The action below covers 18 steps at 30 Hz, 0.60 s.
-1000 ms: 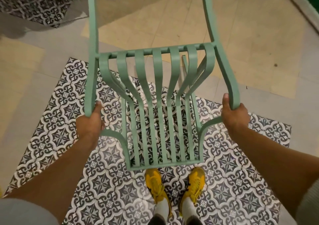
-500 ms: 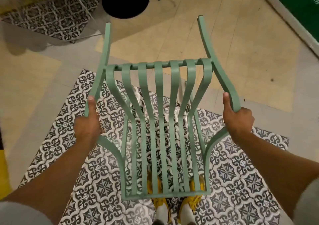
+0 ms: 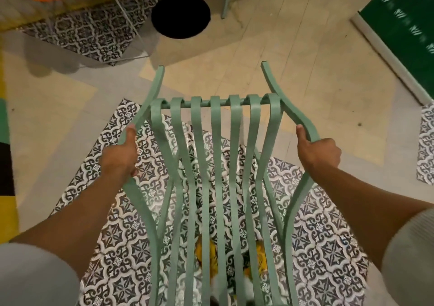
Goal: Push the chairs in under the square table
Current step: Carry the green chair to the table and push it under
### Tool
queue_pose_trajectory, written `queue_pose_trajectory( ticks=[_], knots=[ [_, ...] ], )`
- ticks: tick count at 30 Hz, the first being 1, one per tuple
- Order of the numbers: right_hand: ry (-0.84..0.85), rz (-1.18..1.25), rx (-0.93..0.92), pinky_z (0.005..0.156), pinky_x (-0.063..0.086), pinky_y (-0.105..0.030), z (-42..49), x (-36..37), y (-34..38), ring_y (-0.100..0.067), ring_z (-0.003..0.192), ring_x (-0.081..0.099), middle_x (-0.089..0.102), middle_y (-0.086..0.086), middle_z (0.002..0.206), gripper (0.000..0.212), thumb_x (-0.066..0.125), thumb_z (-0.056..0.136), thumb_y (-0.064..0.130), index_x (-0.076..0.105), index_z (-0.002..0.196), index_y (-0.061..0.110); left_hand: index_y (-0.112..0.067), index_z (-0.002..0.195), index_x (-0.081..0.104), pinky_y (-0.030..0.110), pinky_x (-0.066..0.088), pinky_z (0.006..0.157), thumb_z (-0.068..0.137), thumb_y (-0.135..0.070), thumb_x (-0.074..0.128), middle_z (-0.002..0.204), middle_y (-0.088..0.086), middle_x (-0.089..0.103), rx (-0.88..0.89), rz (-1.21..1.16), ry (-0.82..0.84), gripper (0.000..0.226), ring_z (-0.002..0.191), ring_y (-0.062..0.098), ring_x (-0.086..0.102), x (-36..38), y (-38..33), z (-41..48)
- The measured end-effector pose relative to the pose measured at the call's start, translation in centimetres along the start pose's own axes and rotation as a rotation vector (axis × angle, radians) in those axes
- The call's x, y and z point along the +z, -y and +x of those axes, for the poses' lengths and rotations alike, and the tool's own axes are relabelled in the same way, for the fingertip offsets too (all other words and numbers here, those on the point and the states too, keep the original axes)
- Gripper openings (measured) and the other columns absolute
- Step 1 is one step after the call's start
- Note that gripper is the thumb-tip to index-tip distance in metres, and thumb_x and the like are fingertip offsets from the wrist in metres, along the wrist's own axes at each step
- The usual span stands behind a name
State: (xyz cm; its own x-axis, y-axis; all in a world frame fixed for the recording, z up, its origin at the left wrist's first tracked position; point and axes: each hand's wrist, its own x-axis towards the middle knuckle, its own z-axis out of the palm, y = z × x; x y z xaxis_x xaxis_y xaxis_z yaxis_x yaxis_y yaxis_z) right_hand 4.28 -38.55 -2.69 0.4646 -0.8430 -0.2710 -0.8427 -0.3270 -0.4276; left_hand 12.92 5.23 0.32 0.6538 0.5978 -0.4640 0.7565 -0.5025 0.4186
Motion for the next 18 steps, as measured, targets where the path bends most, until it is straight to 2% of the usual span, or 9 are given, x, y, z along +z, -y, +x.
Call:
queue_pose_trajectory(
  ticks=[2,5,7,9,11,12,15,18],
  knots=[
    [0.034,-0.044,0.008,0.062,0.050,-0.037,0.4,-0.4,1.3,-0.026,0.055,0.053,0.053,-0.006,0.069,0.086,0.052,0.081,0.094,0.055,0.078,0.008,0.004,0.109,0.067,0.028,0.042,0.044,0.080,-0.102,0.033,0.077,0.016,0.074,-0.004,0.023,0.024,0.114,0.049,0.026,0.069,-1.0,-0.5,0.2],
    [0.098,-0.058,0.008,0.077,0.064,-0.045,1.2,-0.6,2.9,-0.038,0.077,0.071,0.068,-0.015,0.090,0.091,0.052,0.083,0.094,0.063,0.098,0.004,0.002,0.094,0.068,0.029,0.047,0.048,0.084,-0.098,0.035,0.066,0.014,0.072,-0.013,0.033,0.036,0.106,0.046,0.025,0.068,-1.4,-1.4,1.0],
    [0.121,-0.003,-0.010,0.075,0.064,-0.042,1.4,-0.8,3.1,-0.037,0.079,0.076,0.074,-0.014,0.087,0.089,0.054,0.085,0.091,0.070,0.096,0.004,0.000,0.084,0.065,0.030,0.048,0.049,0.085,-0.097,0.033,0.055,0.013,0.070,-0.012,0.061,0.039,0.103,0.041,0.025,0.066,-1.3,-1.8,1.7],
    [0.146,0.148,-0.047,0.063,0.057,-0.032,0.7,-1.3,2.9,-0.029,0.070,0.078,0.075,-0.007,0.069,0.075,0.058,0.089,0.084,0.074,0.088,0.011,-0.002,0.079,0.062,0.037,0.059,0.055,0.085,-0.096,0.035,0.050,0.011,0.066,-0.007,0.064,0.058,0.097,0.039,0.025,0.066,-0.9,-2.1,2.5],
    [0.165,0.288,-0.093,0.061,0.054,-0.029,-0.7,-1.7,1.9,-0.019,0.062,0.077,0.073,0.001,0.059,0.065,0.059,0.090,0.083,0.072,0.083,0.020,-0.004,0.081,0.059,0.045,0.067,0.068,0.086,-0.093,0.039,0.059,0.013,0.067,-0.012,0.045,0.086,0.092,0.048,0.028,0.069,-0.8,-2.3,3.1],
    [0.180,0.326,-0.095,0.062,0.055,-0.030,-1.5,-1.7,0.9,-0.016,0.063,0.077,0.075,0.005,0.063,0.065,0.058,0.090,0.085,0.071,0.083,0.022,-0.004,0.083,0.059,0.046,0.067,0.069,0.086,-0.093,0.040,0.063,0.014,0.068,-0.015,0.037,0.095,0.090,0.050,0.029,0.070,-0.8,-2.5,3.4],
    [0.266,0.366,-0.007,0.066,0.050,-0.028,-4.0,-0.4,-4.0,-0.017,0.078,0.076,0.078,0.001,0.076,0.077,0.055,0.086,0.093,0.075,0.088,0.019,0.000,0.098,0.062,0.043,0.066,0.064,0.085,-0.092,0.045,0.073,0.017,0.072,-0.023,0.024,0.090,0.094,0.050,0.030,0.071,-0.7,-2.9,4.3],
    [0.351,0.372,0.137,0.081,0.053,-0.036,-5.7,2.1,-8.0,-0.019,0.088,0.074,0.080,0.000,0.089,0.081,0.057,0.083,0.093,0.077,0.093,0.015,0.001,0.101,0.060,0.050,0.068,0.078,0.087,-0.090,0.047,0.078,0.016,0.071,-0.018,0.012,0.095,0.093,0.065,0.033,0.075,-0.6,-3.4,4.8]
  ],
)
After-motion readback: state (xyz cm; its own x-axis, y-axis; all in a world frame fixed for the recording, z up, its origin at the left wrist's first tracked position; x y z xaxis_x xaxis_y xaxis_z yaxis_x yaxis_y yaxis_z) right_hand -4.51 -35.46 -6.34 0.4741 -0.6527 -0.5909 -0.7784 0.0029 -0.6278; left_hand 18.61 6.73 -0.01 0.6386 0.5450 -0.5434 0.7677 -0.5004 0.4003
